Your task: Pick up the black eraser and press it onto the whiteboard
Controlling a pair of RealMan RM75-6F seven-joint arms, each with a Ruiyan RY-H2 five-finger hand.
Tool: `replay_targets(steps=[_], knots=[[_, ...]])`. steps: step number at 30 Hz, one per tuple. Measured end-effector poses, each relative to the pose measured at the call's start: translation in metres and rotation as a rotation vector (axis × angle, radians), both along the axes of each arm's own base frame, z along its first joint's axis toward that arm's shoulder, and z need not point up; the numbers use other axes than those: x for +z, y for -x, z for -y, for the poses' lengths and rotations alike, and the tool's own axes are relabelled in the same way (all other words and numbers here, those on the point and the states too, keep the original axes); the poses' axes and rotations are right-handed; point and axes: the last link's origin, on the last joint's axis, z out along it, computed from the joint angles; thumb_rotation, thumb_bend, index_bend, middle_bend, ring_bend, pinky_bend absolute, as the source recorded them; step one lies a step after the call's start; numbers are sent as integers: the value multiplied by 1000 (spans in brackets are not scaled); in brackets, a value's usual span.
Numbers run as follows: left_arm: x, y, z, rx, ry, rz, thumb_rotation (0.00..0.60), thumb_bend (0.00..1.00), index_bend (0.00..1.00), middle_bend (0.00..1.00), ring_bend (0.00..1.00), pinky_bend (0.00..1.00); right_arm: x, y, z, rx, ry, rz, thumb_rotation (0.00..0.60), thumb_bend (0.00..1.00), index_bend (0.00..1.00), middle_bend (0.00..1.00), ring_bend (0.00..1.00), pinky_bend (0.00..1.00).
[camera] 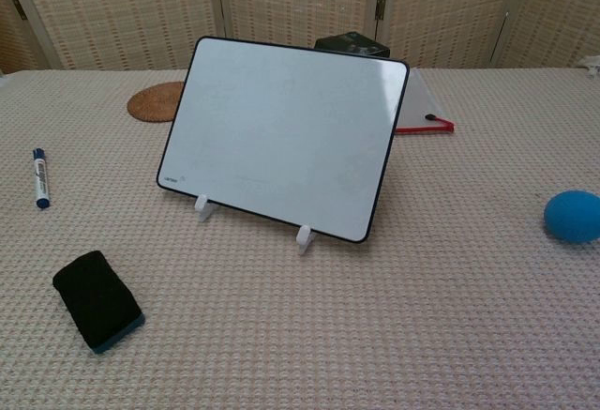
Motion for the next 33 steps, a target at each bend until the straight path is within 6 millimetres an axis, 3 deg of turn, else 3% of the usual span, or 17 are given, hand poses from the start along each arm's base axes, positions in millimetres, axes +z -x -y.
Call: replay_targets(steps=[7, 10, 11, 14, 17, 19, 21, 33], knots=[[-6, -3, 1, -23, 43, -2, 600, 185, 27, 56, 15, 0, 2, -1, -3, 6, 3, 5, 600, 334, 0, 0, 0, 0], [-11, -6, 1, -49, 88, -2, 600, 205, 46, 141, 60, 17, 0, 0, -4, 1, 1, -1, 600, 334, 0, 0, 0, 0], [-13, -8, 1, -59, 105, -7, 600, 218, 59, 192, 89, 58, 0, 0, -4, 1, -1, -2, 600, 335, 0, 0, 0, 0], [-21, -11, -3, -99, 160, -57, 600, 238, 95, 381, 240, 321, -3, 0, -4, -1, -12, -5, 600, 335, 0, 0, 0, 0], [-30, -18, -15, -161, 206, -134, 600, 232, 202, 751, 592, 669, -6, -1, -3, -3, -23, -13, 600, 334, 0, 0, 0, 0], [-34, -26, -27, -245, 223, -176, 600, 230, 267, 904, 733, 794, -8, 0, -1, -9, -25, -18, 600, 334, 0, 0, 0, 0], [-37, -33, -36, -313, 236, -196, 600, 228, 284, 980, 811, 858, -10, 0, 2, -14, -30, -22, 600, 334, 0, 0, 0, 0], [-72, -50, -89, -330, 435, -429, 600, 237, 231, 1000, 850, 889, -22, 3, 19, -51, -50, -46, 600, 334, 0, 0, 0, 0]])
